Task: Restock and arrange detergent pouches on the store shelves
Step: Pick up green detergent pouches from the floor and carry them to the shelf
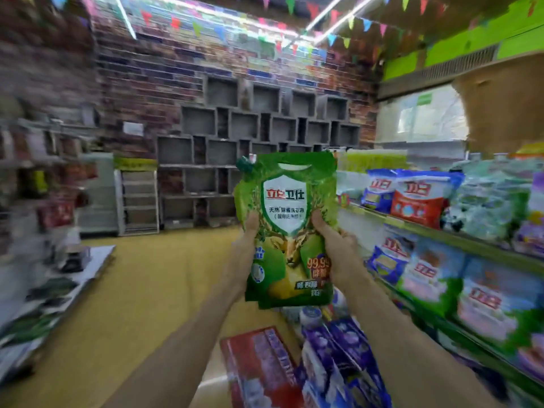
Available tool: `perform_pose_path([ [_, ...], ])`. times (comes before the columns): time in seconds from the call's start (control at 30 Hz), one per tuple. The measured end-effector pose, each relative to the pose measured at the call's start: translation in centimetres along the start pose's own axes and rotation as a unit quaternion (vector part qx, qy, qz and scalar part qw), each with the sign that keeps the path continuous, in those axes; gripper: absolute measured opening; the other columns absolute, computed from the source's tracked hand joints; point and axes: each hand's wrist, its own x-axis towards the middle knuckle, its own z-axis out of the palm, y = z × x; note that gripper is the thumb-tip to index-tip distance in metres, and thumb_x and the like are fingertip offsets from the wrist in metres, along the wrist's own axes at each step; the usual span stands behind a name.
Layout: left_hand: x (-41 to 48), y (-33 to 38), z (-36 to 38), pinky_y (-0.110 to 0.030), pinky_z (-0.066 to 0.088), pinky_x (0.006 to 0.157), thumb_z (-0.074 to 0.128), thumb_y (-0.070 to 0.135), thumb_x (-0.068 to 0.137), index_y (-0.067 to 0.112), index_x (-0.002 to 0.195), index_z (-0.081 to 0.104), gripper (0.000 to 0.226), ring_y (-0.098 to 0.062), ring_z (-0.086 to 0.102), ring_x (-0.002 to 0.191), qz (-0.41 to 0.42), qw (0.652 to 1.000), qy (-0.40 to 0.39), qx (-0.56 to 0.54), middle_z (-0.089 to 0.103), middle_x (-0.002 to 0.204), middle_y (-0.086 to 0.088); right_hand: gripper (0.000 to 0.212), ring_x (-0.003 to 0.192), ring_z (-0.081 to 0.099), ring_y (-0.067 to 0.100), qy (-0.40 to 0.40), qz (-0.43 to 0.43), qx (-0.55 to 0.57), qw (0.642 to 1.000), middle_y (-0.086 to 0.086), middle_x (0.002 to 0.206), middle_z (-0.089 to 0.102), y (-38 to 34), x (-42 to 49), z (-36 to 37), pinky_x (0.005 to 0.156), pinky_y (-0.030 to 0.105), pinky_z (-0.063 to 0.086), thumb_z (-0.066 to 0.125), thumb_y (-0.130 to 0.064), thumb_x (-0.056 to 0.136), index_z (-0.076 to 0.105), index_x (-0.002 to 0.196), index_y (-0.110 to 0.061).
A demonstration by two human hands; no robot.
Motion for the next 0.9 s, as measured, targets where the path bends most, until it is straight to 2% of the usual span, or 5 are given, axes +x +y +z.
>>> perform_pose_path([
  [0.1, 5.1, -0.2, -5.7, -0.052, 0.061, 0.077, 0.048, 0.090, 0.067, 0.022, 0.087, 0.077, 0.076, -0.030, 0.075, 0.082, 0.032, 0.997, 0.071, 0.028, 0.078, 0.091, -0.010, 0.060, 0.071, 0.077, 0.032, -0.046, 0.018, 0.001, 0.999, 0.013, 0.078, 0.079, 3.1, 5.2, 6.6, 0.069, 0.049, 0.063, 0.089, -0.052, 0.053, 0.069, 0.087, -0.007],
  [0.2, 10.1, 0.1, -10.5, -0.027, 0.058, 0.053, 0.051, 0.087, 0.066, 0.022, 0.092, 0.077, 0.075, -0.021, 0.077, 0.071, 0.028, 0.993, 0.108, 0.030, 0.079, 0.079, -0.005, 0.062, 0.072, 0.077, 0.031, -0.063, 0.024, 0.006, 0.998, 0.014, 0.084, 0.079, 6.1, 10.0, 11.8, 0.065, 0.044, 0.063, 0.089, -0.055, 0.051, 0.073, 0.088, -0.007],
  [0.53, 27.3, -0.8, -20.0, -0.014, 0.049, 0.041, 0.048, 0.071, 0.085, 0.019, 0.110, 0.072, 0.062, -0.004, 0.070, 0.052, 0.079, 0.989, 0.117, 0.051, 0.078, 0.073, 0.005, 0.083, 0.084, 0.072, 0.039, -0.093, 0.010, 0.009, 0.996, 0.019, 0.097, 0.075, 11.9, 25.8, 23.0, 0.088, 0.063, 0.055, 0.085, -0.060, 0.052, 0.065, 0.112, -0.005],
  [0.77, 42.3, -3.7, -25.0, -0.042, 0.062, 0.078, 0.054, 0.076, 0.079, 0.016, 0.116, 0.069, 0.073, -0.025, 0.077, 0.089, 0.077, 0.986, 0.140, 0.053, 0.078, 0.101, -0.009, 0.071, 0.087, 0.069, 0.043, -0.135, 0.012, 0.024, 0.991, 0.027, 0.107, 0.071, 16.8, 40.2, 28.6, 0.091, 0.065, 0.052, 0.079, -0.053, 0.066, 0.061, 0.112, -0.002],
  [0.9, 50.8, -4.6, -27.3, -0.045, 0.062, 0.078, 0.054, 0.083, 0.072, 0.018, 0.113, 0.071, 0.079, -0.029, 0.076, 0.090, 0.083, 0.982, 0.162, 0.055, 0.078, 0.100, -0.011, 0.068, 0.065, 0.068, 0.030, -0.168, 0.017, 0.021, 0.985, 0.012, 0.075, 0.072, 18.5, 49.4, 31.9, 0.087, 0.061, 0.055, 0.080, -0.055, 0.065, 0.062, 0.105, -0.003],
])
